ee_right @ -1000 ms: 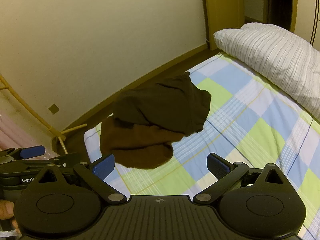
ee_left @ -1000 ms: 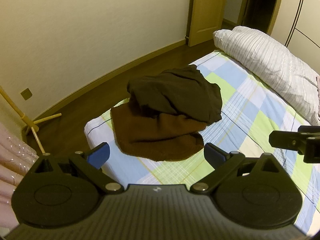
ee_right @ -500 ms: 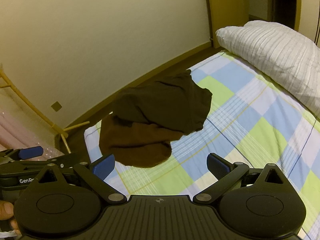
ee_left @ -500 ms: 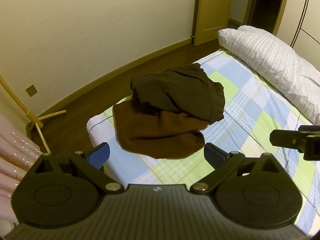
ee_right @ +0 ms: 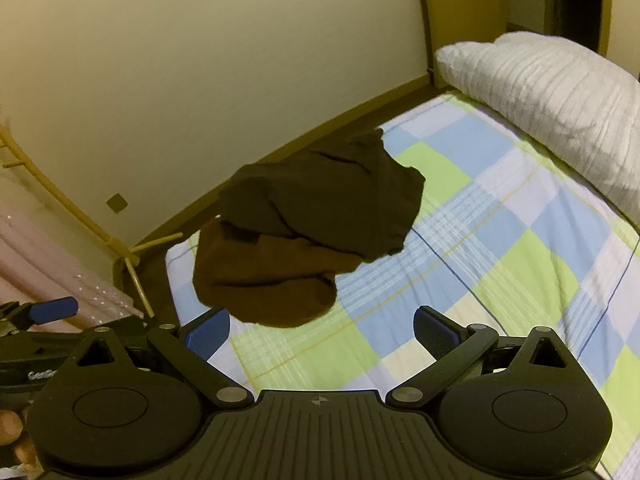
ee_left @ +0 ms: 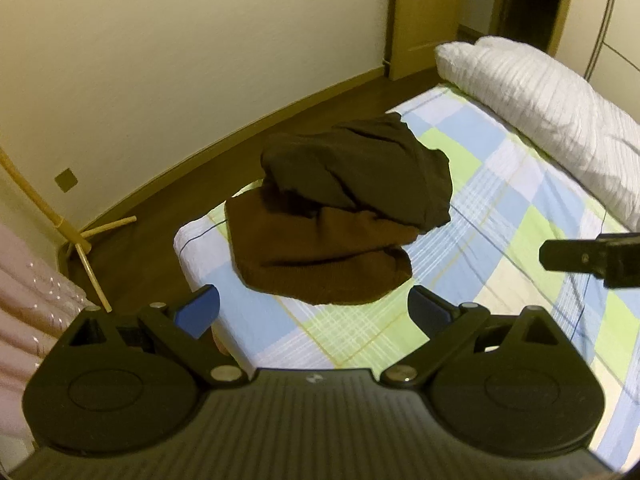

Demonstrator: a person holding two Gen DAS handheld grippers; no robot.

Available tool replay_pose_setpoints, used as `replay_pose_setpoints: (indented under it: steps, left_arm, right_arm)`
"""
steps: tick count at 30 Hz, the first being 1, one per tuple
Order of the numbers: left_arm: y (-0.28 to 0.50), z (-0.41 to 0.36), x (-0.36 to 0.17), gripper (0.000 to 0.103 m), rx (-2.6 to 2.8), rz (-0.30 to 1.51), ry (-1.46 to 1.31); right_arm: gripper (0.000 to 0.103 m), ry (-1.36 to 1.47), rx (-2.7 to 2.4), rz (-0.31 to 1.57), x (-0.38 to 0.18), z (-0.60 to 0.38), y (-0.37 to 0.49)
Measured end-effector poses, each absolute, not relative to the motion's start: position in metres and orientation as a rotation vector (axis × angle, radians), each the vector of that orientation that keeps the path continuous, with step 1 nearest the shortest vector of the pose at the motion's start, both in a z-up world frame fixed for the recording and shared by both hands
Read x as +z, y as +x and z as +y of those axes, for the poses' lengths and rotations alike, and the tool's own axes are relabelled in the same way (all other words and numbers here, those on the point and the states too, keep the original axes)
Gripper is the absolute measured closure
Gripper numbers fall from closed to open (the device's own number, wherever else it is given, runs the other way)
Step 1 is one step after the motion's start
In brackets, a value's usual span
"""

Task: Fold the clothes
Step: 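Grasp the brown shirt with the left gripper while the right gripper grasps it too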

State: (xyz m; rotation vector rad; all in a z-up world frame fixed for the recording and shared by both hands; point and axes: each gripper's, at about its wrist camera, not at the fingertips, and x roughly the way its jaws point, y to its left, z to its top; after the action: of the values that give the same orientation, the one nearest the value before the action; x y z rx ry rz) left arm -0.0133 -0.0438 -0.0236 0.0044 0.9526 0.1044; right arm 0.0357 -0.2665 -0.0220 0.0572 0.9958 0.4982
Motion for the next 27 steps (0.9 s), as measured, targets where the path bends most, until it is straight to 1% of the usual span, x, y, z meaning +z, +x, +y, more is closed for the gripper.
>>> replay_pose_setpoints:
  steps: [6, 12, 15, 17, 19, 22, 25, 26, 27]
  left_arm:
    - [0.032, -0.025, -0.048, 0.004, 0.026, 0.96, 0.087]
    - [0.118, 0.006, -0.09, 0.004, -0.117, 1.011, 0.144]
    - [0.163, 0.022, -0.113, 0.006, -0.174, 1.032, 0.172]
    - [0.178, 0.026, -0.127, 0.012, -0.228, 1.035, 0.201]
    - [0.193, 0.031, -0.14, 0.014, -0.283, 1.038, 0.23]
    - [0.216, 0.037, -0.16, 0.022, -0.364, 1.04, 0.273]
    - [0.238, 0.044, -0.18, 0.024, -0.446, 1.042, 0.317]
    - [0.246, 0.047, -0.187, 0.029, -0.473, 1.042, 0.331]
    - [0.251, 0.049, -0.192, 0.03, -0.495, 1.041, 0.34]
  right_arm:
    - [0.002, 0.039, 0.45, 1.019, -0.039, -0.262, 0.058]
    - [0.002, -0.117, 0.437, 0.989, -0.061, -0.232, 0.103]
    - [0.002, -0.211, 0.462, 0.987, -0.076, -0.206, 0.127]
    - [0.002, -0.286, 0.497, 0.989, -0.089, -0.185, 0.142]
    - [0.002, -0.366, 0.541, 0.988, -0.105, -0.162, 0.156]
    - [0.003, -0.49, 0.617, 0.963, -0.134, -0.129, 0.174]
    - [0.003, -0.575, 0.677, 0.939, -0.166, -0.104, 0.192]
    - [0.003, -0.599, 0.691, 0.934, -0.177, -0.096, 0.198]
    - [0.003, -0.621, 0.704, 0.933, -0.189, -0.089, 0.204]
